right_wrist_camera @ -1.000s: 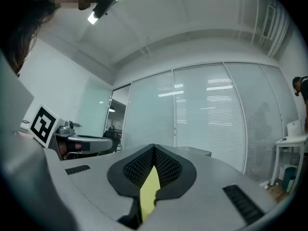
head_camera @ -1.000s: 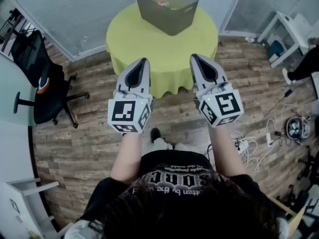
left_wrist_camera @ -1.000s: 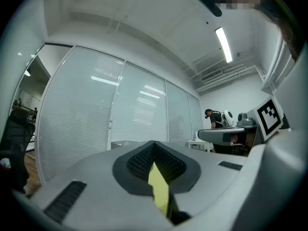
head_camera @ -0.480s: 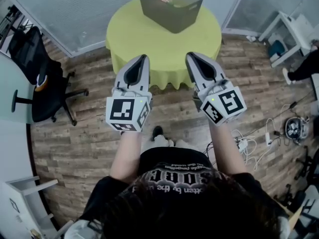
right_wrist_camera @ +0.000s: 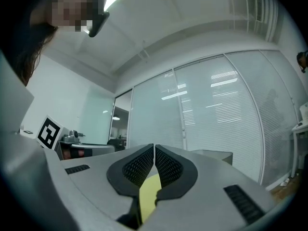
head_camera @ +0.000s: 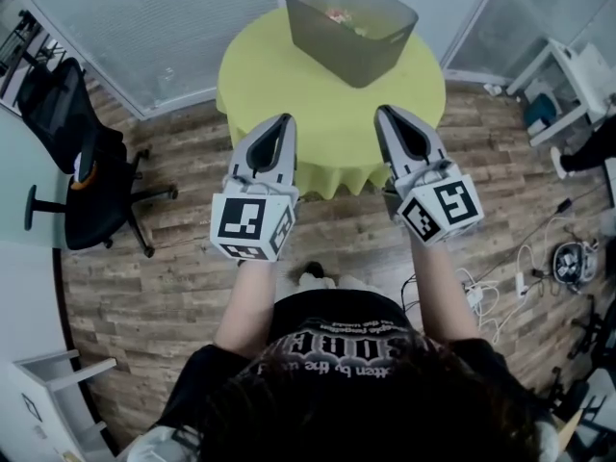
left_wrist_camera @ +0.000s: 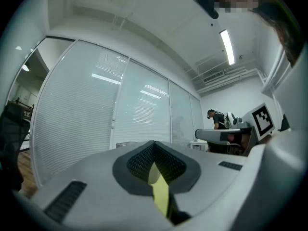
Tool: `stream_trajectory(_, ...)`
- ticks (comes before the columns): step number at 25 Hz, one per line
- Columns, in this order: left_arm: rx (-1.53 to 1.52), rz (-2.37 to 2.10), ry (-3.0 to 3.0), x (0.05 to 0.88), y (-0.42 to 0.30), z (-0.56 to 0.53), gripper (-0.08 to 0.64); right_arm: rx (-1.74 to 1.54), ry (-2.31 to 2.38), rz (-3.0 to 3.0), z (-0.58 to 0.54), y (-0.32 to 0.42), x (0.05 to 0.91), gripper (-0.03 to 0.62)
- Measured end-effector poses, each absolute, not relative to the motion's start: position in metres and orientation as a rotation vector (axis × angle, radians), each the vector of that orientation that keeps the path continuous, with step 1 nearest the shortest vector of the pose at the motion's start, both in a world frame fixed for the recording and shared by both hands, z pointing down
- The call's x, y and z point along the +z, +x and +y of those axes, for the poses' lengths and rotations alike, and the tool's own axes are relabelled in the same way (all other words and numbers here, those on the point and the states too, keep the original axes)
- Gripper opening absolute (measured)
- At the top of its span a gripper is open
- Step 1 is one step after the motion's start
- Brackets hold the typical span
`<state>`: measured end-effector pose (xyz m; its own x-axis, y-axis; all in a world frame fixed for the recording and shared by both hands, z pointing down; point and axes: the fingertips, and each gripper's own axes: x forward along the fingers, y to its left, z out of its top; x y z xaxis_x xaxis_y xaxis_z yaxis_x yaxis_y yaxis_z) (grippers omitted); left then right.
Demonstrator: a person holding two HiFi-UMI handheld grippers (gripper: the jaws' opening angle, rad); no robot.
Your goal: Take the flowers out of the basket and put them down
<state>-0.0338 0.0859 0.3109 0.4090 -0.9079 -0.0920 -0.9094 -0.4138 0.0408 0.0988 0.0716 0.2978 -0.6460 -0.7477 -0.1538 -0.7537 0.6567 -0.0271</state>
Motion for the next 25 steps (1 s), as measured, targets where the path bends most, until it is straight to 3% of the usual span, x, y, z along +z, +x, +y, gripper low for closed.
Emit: stream_trajectory(25, 0.083, 1.672, -2.633, 0.317, -0.031, -0.020, 0.002, -0.058, -1.292, 2.665, -0.044, 0.120, 0.309, 0.031)
